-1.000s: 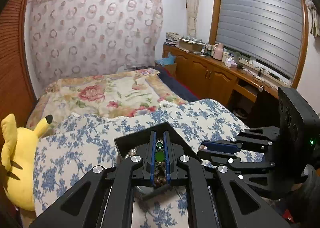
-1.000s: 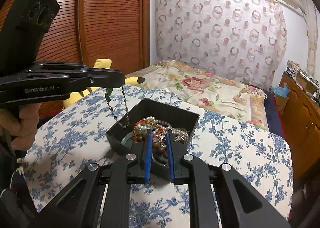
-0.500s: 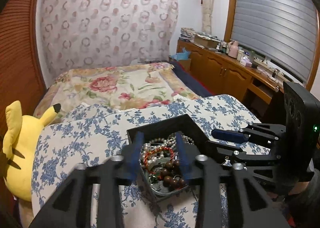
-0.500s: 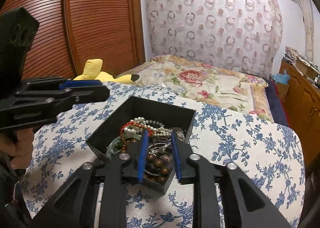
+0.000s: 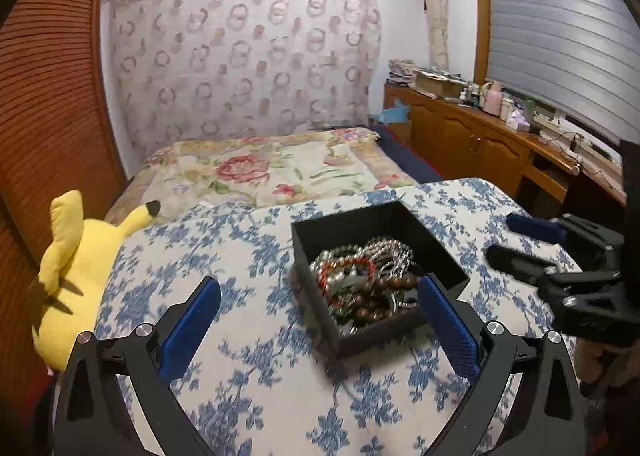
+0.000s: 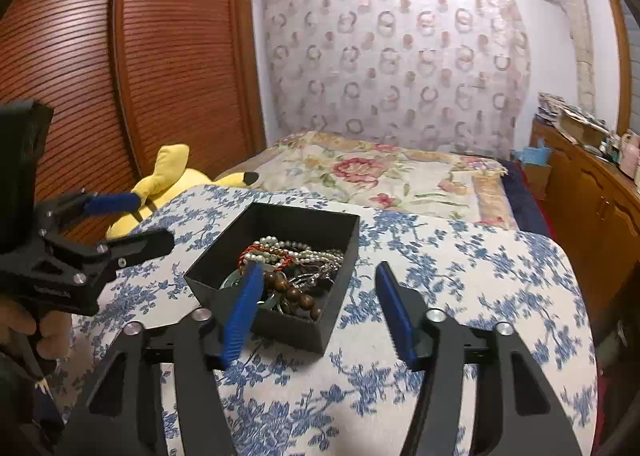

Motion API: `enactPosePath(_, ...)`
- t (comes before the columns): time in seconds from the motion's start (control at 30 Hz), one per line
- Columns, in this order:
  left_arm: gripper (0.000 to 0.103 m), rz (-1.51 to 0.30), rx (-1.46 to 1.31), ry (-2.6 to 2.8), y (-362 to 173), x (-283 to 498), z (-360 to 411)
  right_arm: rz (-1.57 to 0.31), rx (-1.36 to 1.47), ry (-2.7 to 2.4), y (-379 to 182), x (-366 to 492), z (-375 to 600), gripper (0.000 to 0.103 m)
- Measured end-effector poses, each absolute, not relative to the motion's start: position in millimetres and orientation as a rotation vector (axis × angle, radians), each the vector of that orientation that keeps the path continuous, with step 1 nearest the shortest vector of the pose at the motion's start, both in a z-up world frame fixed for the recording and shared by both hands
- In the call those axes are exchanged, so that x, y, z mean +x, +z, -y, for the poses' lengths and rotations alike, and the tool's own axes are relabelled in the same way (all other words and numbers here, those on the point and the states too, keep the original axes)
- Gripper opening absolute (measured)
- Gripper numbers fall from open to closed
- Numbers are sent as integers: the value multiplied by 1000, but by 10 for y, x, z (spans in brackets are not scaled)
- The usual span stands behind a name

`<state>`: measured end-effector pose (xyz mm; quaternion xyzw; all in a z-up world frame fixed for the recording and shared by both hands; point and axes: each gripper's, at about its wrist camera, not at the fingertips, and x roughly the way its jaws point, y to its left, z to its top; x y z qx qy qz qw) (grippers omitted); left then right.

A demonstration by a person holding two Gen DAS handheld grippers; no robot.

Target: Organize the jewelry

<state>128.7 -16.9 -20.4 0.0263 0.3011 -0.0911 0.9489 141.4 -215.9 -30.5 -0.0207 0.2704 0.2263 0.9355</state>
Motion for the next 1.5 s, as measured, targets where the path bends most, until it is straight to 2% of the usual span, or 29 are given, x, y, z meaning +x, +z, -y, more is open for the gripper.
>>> enactPosePath(0.07,95,-611,45,-173,-223,1202,148,-535,-17,446,-273,1325,2218,80)
enactPosePath(0.2,95,-604,56,-145,-277,1020,124,-508,23,406,-208,1136,2326,82)
enactPosePath(0.43,95,-598,39,-90,-313,821,49,-468,32,338,-181,888,2430,101)
enactPosePath(1.5,95,-578,22,-41,-313,705,16,-483,25,245,-344,837,2448,101)
